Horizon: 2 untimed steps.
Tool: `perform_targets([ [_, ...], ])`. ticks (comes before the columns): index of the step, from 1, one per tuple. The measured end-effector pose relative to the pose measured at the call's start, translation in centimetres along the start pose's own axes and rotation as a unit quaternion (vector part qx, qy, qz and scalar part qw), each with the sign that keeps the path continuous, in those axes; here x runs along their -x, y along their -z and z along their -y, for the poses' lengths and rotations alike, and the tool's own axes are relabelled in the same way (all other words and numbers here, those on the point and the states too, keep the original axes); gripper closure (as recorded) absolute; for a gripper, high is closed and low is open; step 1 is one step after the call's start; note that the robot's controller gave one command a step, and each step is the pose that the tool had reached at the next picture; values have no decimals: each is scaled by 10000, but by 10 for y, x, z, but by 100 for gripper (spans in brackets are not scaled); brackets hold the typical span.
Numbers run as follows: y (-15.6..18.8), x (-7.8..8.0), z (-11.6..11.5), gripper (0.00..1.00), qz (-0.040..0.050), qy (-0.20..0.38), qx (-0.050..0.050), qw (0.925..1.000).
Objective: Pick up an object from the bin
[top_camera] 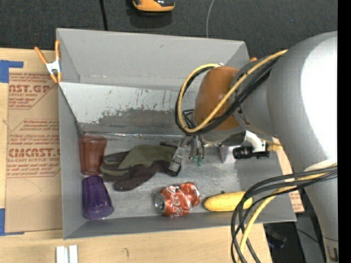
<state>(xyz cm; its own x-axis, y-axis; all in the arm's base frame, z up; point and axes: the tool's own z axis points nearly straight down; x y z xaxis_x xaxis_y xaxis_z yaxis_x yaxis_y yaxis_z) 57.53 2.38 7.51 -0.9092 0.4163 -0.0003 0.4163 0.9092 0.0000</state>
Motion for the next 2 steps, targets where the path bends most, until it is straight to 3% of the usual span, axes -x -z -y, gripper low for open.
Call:
perform_targets([
  [1,20,-2,1,100,-35,1,-17,10000],
  [2,38,0,0,100,4,2,5,10000],
])
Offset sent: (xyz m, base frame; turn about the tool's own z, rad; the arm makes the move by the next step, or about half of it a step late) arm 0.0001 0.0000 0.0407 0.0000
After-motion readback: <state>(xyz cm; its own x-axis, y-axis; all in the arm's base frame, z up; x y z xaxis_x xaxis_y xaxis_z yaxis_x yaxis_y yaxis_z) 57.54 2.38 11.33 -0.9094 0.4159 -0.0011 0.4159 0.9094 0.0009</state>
